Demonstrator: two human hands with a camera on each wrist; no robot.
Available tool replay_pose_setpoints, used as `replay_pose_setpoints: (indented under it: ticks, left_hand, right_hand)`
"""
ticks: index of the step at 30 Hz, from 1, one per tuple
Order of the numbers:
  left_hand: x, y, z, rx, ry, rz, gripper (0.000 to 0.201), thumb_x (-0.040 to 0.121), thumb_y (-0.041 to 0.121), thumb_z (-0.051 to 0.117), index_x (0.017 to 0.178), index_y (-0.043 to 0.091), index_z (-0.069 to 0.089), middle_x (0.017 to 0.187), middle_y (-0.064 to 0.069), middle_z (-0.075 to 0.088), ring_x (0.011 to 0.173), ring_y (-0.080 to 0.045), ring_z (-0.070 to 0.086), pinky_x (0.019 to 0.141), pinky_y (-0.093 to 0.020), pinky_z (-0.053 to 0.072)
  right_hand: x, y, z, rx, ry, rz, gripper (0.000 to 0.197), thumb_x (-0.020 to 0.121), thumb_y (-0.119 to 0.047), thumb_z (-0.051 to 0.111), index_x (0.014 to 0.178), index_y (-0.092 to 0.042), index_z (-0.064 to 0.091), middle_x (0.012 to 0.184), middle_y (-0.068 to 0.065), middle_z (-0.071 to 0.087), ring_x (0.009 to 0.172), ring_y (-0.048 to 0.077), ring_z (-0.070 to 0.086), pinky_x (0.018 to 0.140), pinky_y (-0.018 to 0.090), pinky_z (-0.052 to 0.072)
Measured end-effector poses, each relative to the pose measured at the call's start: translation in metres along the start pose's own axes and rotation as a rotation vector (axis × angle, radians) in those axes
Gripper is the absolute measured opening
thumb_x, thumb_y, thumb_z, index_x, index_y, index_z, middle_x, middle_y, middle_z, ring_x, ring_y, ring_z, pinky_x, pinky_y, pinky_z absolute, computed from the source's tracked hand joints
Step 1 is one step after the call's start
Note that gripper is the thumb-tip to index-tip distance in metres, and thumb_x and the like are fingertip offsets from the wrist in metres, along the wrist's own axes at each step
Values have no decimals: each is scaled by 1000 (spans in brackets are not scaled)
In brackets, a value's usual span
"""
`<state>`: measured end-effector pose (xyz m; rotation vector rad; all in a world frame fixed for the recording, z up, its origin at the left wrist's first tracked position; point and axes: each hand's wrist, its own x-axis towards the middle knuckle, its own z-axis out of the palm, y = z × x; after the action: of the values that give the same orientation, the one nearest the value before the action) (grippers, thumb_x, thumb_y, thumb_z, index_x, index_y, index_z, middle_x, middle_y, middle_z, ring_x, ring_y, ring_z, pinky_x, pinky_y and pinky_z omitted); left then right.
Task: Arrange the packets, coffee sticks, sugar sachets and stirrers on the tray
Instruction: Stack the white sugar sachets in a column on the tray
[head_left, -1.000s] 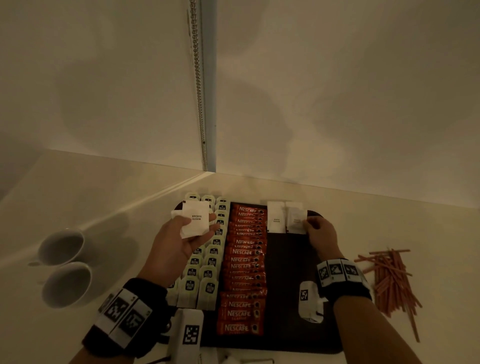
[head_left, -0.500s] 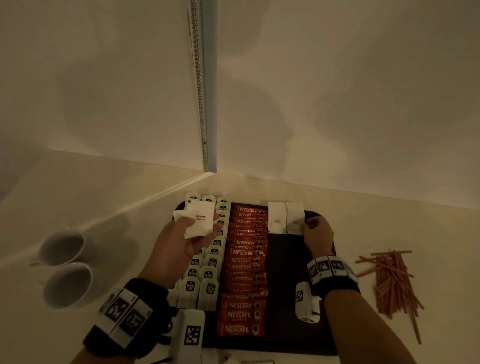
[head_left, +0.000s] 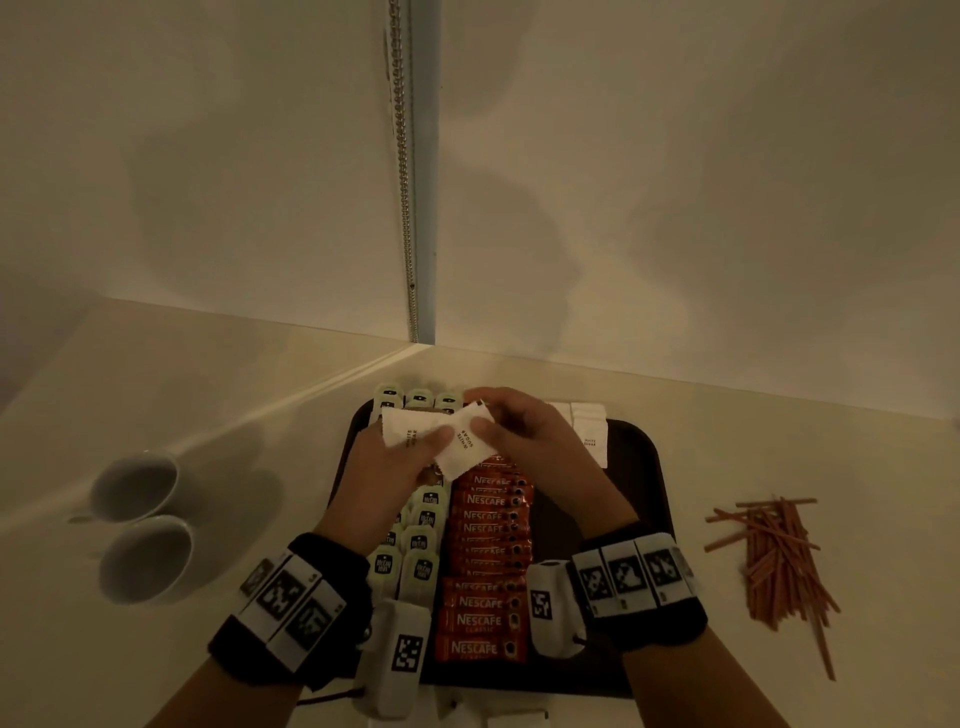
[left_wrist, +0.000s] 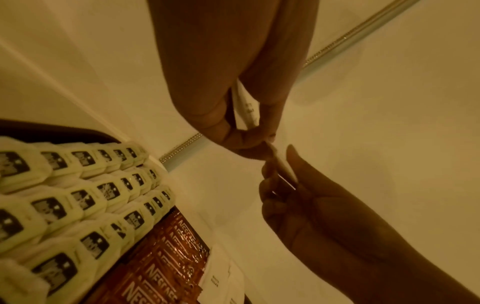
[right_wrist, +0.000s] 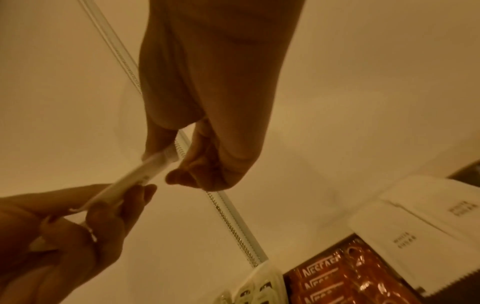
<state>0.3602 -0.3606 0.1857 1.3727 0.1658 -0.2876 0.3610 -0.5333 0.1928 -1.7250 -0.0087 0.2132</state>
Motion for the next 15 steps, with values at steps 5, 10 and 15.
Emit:
replay_pose_setpoints:
  ticks: [5, 10, 15]
  left_hand:
    - [0, 5, -4, 40, 11, 86, 23, 79, 2, 71, 101, 6, 66, 88, -16, 70, 73, -20, 64, 57, -24, 51]
    - [-2, 9, 1, 40, 45, 128, 22, 80, -3, 69, 100, 5, 65, 83, -9, 71, 75, -17, 69, 59, -24, 54]
    - [-2, 8, 5, 119, 53, 137, 25, 78, -3, 72, 101, 5, 65, 87, -8, 70, 72, -9, 68, 57, -21, 54]
  right_hand:
    - [-5, 5, 4, 306, 75, 84, 10, 89, -5, 58, 92, -15, 56, 96, 12, 61, 83, 23, 64, 64, 28, 55]
    - [-16, 13, 8, 390, 14, 147, 32, 85, 1, 61, 110, -13, 48, 107, 11, 67, 98, 28, 67, 77, 36, 56]
    - [-25, 13, 9, 288, 49, 134, 32, 84, -11, 65, 115, -13, 54, 109, 12, 67, 97, 26, 67, 83, 42, 56]
